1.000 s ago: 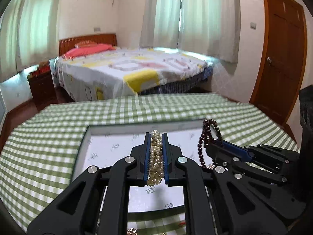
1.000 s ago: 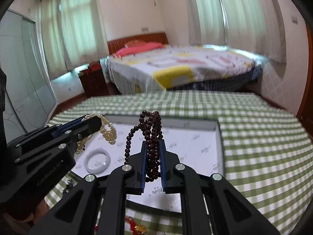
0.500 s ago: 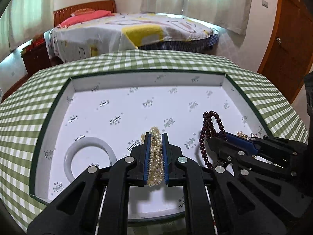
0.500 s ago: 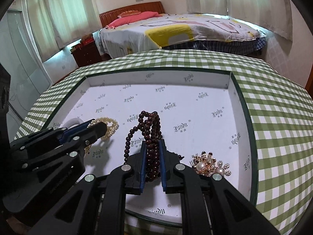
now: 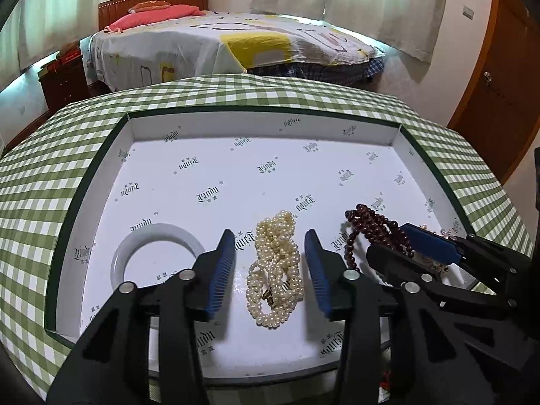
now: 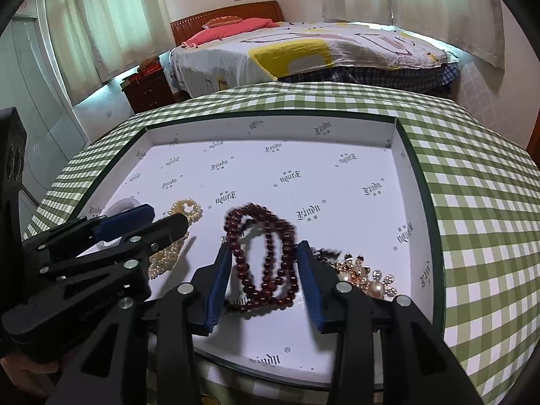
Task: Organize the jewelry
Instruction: 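Lift both strands into the tray and open both tools to release them, then withdraw both tools from the tray toward the remaining jewelry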
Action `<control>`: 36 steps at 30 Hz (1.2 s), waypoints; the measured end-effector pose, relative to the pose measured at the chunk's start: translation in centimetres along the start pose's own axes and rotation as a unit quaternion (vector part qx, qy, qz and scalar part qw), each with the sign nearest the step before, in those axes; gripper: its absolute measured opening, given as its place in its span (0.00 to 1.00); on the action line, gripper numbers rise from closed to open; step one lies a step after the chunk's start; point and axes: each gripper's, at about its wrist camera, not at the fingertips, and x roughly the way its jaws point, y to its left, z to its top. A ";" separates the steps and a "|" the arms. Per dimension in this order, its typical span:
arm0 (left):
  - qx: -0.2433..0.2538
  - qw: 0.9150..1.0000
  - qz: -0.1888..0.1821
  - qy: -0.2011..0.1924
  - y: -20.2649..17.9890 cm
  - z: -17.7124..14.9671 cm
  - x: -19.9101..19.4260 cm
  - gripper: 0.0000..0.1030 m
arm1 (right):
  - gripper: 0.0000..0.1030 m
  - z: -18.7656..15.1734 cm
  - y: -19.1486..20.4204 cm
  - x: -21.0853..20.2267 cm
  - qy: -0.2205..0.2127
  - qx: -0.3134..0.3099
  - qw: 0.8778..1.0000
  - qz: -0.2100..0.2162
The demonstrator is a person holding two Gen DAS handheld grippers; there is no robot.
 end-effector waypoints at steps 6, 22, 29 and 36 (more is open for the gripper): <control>-0.003 1.000 -0.005 -0.013 0.2 0.2 -1.2 0.54 | 0.46 0.1 -0.4 -0.8 -0.009 0.005 1.000 0.004; 0.020 0.995 0.025 -0.094 -0.8 -1.3 -8.2 0.55 | 0.46 -2.1 0.5 -6.1 -0.046 -0.011 0.999 -0.009; -0.003 0.995 0.038 -0.095 0.2 -4.1 -10.5 0.55 | 0.46 -5.2 0.9 -7.7 -0.045 -0.010 0.999 -0.013; -0.012 0.994 0.055 -0.099 1.4 -7.2 -12.6 0.55 | 0.46 -7.7 1.1 -8.5 -0.042 -0.015 0.999 -0.015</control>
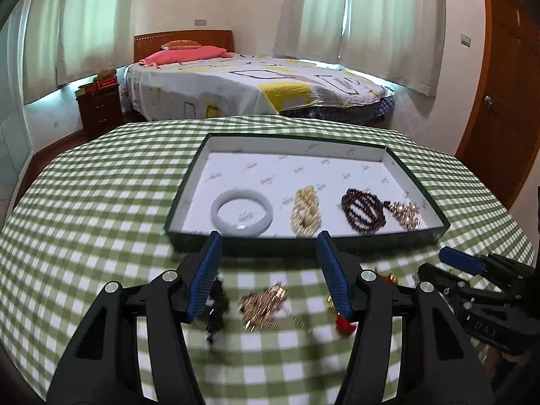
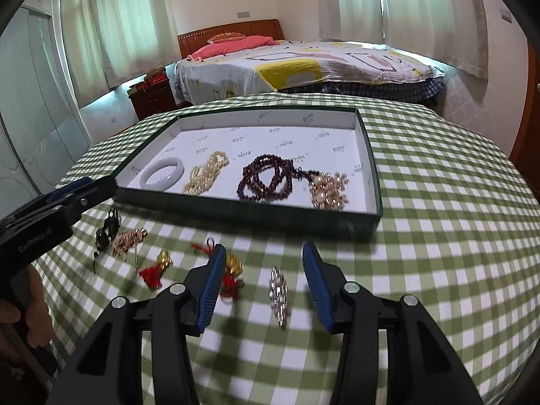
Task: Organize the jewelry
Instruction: 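Withdraw both tools from the tray toward the remaining jewelry, then grasp the black cord pendant with the left tool while the right tool grasps the silver rhinestone brooch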
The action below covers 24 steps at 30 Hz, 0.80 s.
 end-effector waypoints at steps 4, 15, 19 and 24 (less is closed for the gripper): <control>-0.003 1.000 0.014 -0.002 0.9 -1.3 -1.3 0.55 | 0.46 -0.9 -0.1 -0.7 -0.004 0.000 1.000 -0.003; -0.036 0.998 0.038 0.030 3.7 -4.1 -1.0 0.55 | 0.46 -2.4 -0.6 -1.1 -0.001 0.009 1.000 -0.003; -0.039 0.997 0.047 0.044 4.1 -4.1 0.1 0.55 | 0.46 -2.4 -0.7 -1.0 -0.001 0.010 1.000 -0.004; -0.043 0.996 0.048 0.065 4.1 -4.0 1.4 0.51 | 0.46 -2.6 -0.7 -0.7 0.002 0.010 1.000 -0.003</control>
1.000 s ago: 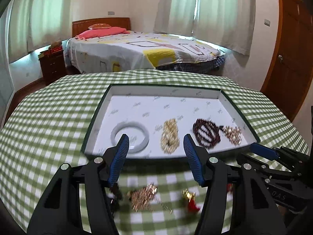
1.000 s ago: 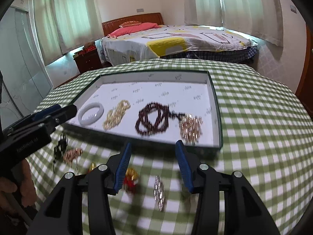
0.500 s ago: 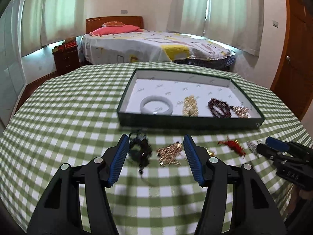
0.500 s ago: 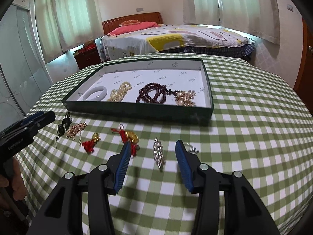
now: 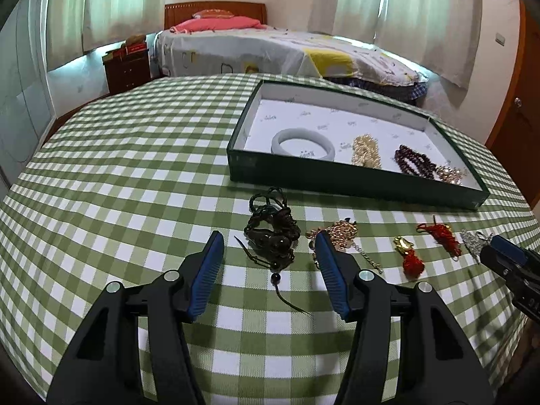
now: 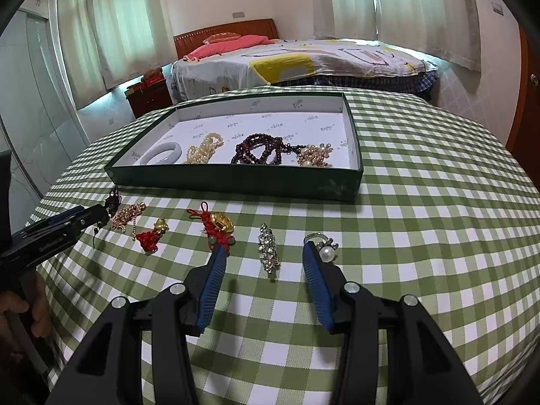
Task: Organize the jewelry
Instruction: 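Grasp the black cord pendant with the left tool while the right tool grasps the silver rhinestone brooch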
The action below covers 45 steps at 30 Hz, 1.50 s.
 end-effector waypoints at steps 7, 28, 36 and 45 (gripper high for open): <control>-0.014 1.000 0.017 0.021 0.8 -0.1 0.9 0.44 | 0.46 -0.1 -0.1 0.4 0.004 0.001 1.000 0.000; -0.022 1.000 -0.009 0.020 1.7 0.3 1.2 0.22 | 0.46 0.0 -0.3 1.0 0.011 0.004 1.000 -0.006; -0.016 1.000 -0.010 0.006 1.5 0.0 0.2 0.22 | 0.37 0.7 0.4 1.9 0.020 -0.011 1.000 -0.002; -0.014 1.000 -0.010 -0.009 1.4 0.2 -0.7 0.22 | 0.22 0.9 0.3 2.6 0.030 -0.019 0.999 -0.011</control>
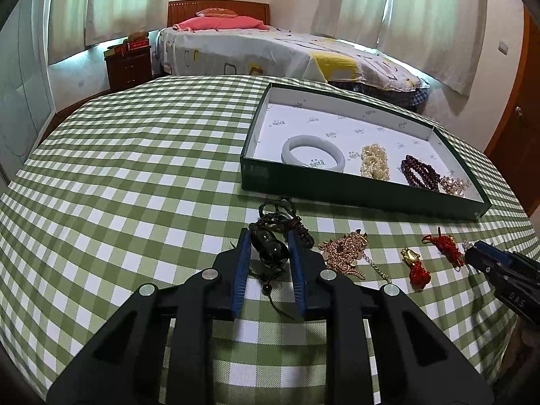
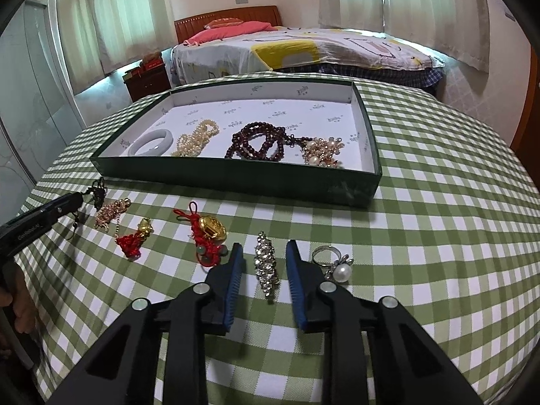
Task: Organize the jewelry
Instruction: 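Grasp the black cord pendant with the left tool while the right tool grasps the silver rhinestone brooch, then carry the black pendant and silver brooch over the tray with both tools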
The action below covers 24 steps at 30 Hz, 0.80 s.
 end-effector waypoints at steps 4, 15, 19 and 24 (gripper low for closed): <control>0.001 1.000 0.000 -0.003 -0.1 0.0 -0.2 0.22 | 0.14 -0.2 0.2 -0.1 0.001 -0.009 1.000 -0.003; 0.007 1.000 -0.006 -0.025 -0.4 0.2 -2.3 0.22 | 0.13 -0.5 0.6 -1.3 -0.012 -0.013 1.000 0.000; 0.015 0.999 -0.009 -0.039 -1.0 0.6 -3.4 0.22 | 0.13 -0.3 0.8 -2.1 -0.021 -0.012 1.000 0.002; 0.022 0.998 -0.012 -0.056 -1.4 0.9 -4.9 0.22 | 0.13 0.0 1.0 -3.2 -0.034 -0.013 0.999 0.005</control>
